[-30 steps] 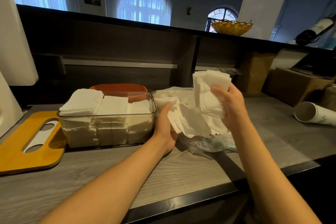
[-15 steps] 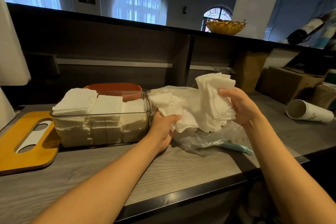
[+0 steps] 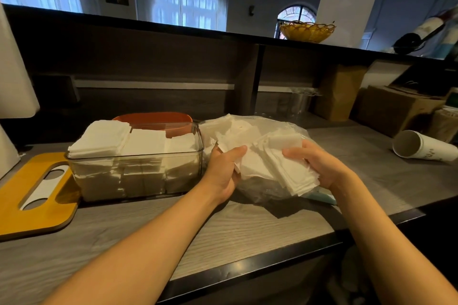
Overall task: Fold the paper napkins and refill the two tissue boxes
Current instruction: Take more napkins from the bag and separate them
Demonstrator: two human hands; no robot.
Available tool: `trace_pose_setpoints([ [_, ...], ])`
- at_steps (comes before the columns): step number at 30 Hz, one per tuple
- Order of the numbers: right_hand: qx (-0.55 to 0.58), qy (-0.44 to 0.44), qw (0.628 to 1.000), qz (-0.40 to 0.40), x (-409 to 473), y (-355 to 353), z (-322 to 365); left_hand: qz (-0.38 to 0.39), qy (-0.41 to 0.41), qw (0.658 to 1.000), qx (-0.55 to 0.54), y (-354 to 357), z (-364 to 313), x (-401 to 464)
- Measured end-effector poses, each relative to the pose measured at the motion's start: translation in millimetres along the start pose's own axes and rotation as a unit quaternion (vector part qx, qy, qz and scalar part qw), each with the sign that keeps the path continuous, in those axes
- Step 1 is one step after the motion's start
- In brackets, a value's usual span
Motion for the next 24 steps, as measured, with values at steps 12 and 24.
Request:
trace_pose_setpoints([
  [12,0.282,-0.175,0.941,-0.071,-4.9,11.5,51.1,-0.024,-0.098,0.986,-0.132,-6.2,9.1,3.9],
  [24,0.058,0.018,0.988,-0.145,9.2,51.8,-0.2,-0.069,-0.055,0.996,-0.015,-5.1,8.8,3.5],
])
Point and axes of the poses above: each hand's wrist, its own x-axis towards the middle knuckle, its own y-axis out of the palm, z = x × y, the point moved 3 cm from there along x, towards the middle knuckle, and after that the axes turned 6 degrees about -z, right-handed, at the moved point
